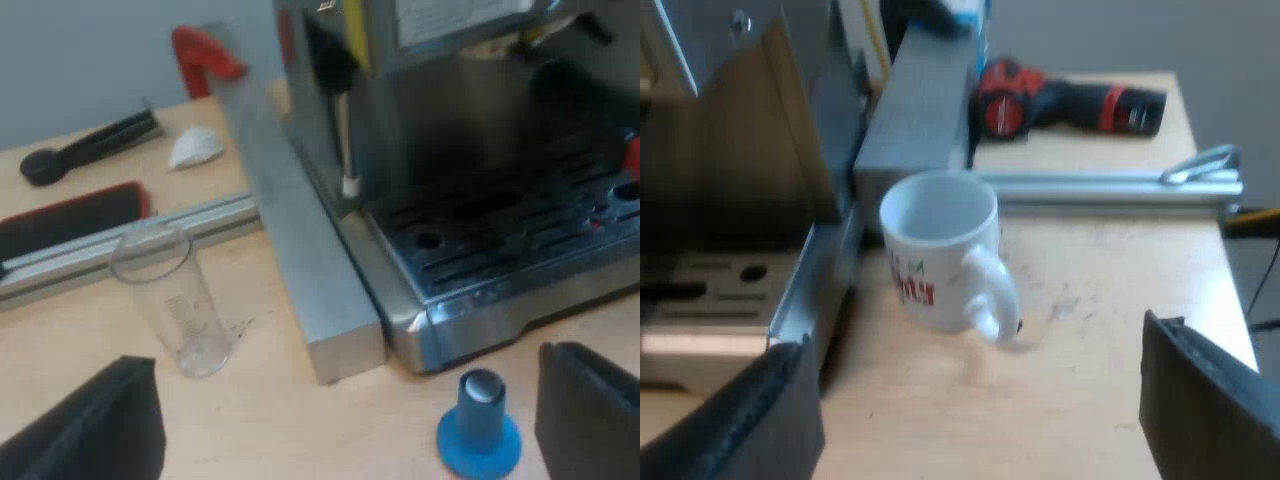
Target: Put the handle in the coffee machine
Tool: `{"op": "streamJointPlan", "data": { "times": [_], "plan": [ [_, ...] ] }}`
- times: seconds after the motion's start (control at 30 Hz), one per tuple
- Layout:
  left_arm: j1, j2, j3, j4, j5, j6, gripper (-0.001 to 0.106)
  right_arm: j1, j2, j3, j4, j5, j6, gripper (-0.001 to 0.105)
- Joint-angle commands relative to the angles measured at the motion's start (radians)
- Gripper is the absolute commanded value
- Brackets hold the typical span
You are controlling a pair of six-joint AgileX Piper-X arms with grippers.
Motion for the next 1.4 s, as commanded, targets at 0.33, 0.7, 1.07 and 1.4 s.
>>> {"op": "streamJointPlan", "data": {
  "times": [0.33, 0.7, 1.07, 1.4],
  "plan": [
    [0.016, -0.092, 0.040, -0.004, 0.040, -0.018, 0.077, -0.001, -0.044, 0.106, -0.005, -0.010, 0.012, 0.069],
    [0.039, -0.090, 0.117, -0.069, 0.092, -0.010, 0.077, -0.001, -0.044, 0.170, 0.007, -0.010, 0.013, 0.069],
    [0.039, -0.090, 0.117, -0.071, 0.092, -0.010, 0.077, -0.001, -0.044, 0.208, -0.009, -0.010, 0.023, 0.069],
    [0.039, -0.100, 0.120, -0.076, 0.092, -0.010, 0.077, -0.001, -0.044, 0.208, -0.009, -0.010, 0.032, 0.069]
  ]
}}
